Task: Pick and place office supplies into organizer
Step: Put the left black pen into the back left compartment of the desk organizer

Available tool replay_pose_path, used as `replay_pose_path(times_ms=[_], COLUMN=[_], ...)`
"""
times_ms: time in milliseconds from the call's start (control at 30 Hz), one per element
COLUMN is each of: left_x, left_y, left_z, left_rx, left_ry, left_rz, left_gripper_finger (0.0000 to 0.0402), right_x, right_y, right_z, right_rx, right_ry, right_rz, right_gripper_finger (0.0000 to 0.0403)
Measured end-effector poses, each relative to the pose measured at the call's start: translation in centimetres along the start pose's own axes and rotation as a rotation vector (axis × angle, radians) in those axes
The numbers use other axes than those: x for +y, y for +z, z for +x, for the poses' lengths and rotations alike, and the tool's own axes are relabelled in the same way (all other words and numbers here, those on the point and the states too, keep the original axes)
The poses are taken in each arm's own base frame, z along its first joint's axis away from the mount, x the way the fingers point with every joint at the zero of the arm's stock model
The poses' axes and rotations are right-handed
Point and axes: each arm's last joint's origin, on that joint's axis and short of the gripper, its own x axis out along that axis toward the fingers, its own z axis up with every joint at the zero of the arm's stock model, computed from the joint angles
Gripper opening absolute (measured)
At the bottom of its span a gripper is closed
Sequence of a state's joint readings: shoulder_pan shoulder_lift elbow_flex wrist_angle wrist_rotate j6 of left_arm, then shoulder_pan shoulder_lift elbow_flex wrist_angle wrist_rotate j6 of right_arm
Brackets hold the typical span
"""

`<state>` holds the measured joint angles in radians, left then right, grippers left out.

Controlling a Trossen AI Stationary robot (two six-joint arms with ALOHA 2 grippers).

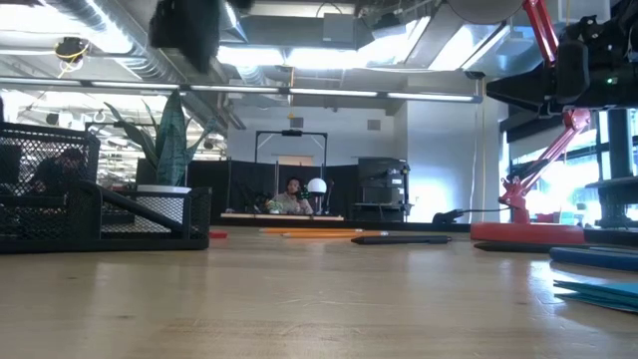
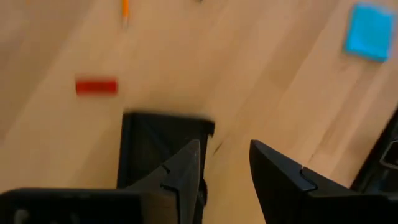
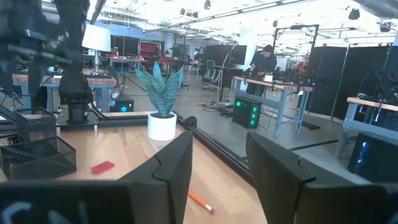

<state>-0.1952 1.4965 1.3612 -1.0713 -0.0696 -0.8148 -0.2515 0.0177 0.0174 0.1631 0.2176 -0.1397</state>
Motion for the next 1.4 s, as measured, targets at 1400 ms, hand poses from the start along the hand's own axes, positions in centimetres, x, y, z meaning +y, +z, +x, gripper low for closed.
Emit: replay_pose_path(times_ms=[1400], left_x=[1.7], left_y=[0.7], left_z=[11.3], left_rx=[0.592], left_ry=[0.287], left_rz=[-0.374], left_gripper_finger=[0.0132], right_x=[0.0], right_y=[-0.3], right_z=[0.0], right_rx=[0.027], right_ry=[0.004], right_rz=[-0.029], right_gripper_finger=[0.0154])
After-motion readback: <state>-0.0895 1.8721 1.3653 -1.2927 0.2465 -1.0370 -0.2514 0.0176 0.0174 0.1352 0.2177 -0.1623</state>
